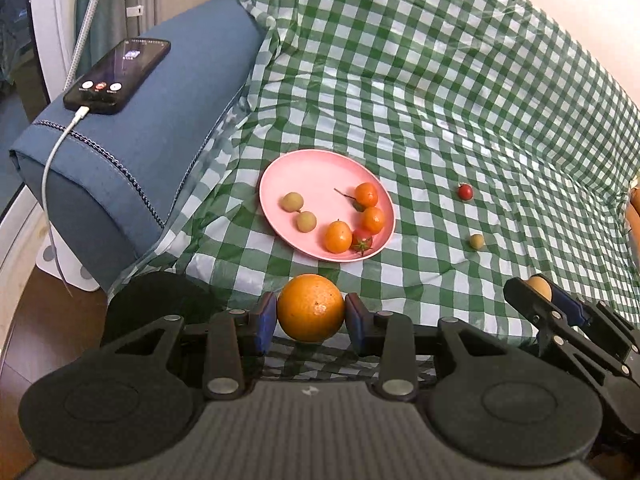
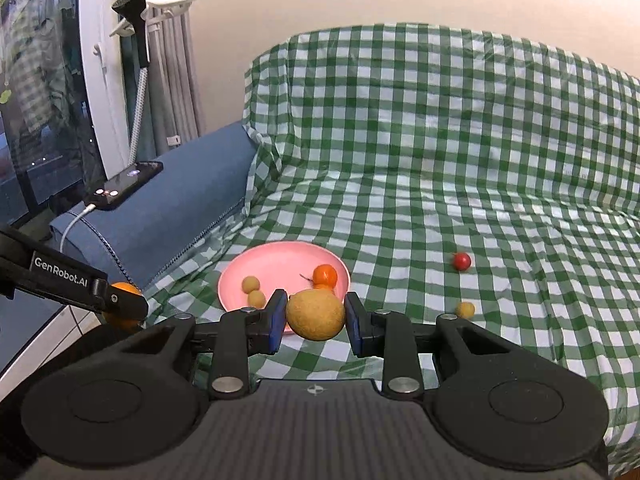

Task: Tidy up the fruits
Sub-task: 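Carry the yellow and orange tomatoes over the pink plate with both tools, then open both grippers to drop the tomatoes onto the pink plate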

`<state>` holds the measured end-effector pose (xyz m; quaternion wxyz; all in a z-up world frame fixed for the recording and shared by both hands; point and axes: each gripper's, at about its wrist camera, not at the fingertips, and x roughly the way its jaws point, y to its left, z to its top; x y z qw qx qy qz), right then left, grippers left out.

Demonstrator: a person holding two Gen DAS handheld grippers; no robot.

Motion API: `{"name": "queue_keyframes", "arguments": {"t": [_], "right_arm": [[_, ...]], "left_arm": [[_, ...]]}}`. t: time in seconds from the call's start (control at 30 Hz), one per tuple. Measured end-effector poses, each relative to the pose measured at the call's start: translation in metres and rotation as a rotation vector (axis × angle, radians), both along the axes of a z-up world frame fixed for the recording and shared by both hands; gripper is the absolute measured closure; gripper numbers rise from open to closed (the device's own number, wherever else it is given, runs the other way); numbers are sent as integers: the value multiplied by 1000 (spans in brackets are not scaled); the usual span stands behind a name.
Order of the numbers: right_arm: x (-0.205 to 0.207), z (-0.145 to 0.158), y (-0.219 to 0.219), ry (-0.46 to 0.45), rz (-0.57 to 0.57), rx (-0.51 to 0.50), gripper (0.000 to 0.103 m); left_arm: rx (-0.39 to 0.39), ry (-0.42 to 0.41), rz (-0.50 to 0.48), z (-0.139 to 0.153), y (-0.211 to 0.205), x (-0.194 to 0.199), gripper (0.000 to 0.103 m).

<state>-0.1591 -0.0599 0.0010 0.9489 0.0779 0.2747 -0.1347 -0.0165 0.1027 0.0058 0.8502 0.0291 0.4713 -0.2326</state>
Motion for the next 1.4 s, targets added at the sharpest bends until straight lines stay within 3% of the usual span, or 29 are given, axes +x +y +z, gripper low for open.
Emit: {"name": "queue_keyframes", "arguments": {"t": [0.67,1.07,1.4], "right_arm": [[90,-32,-20,48,60,23,71],[162,-75,-35,104,120,38,71],[195,-111,-53,147,148,31,71]], "left_arm": [[8,41,0,-21,-50,97,62],[76,41,-21,-64,-98,161,62],[137,24,-92,-98,-124,195,62]]}}
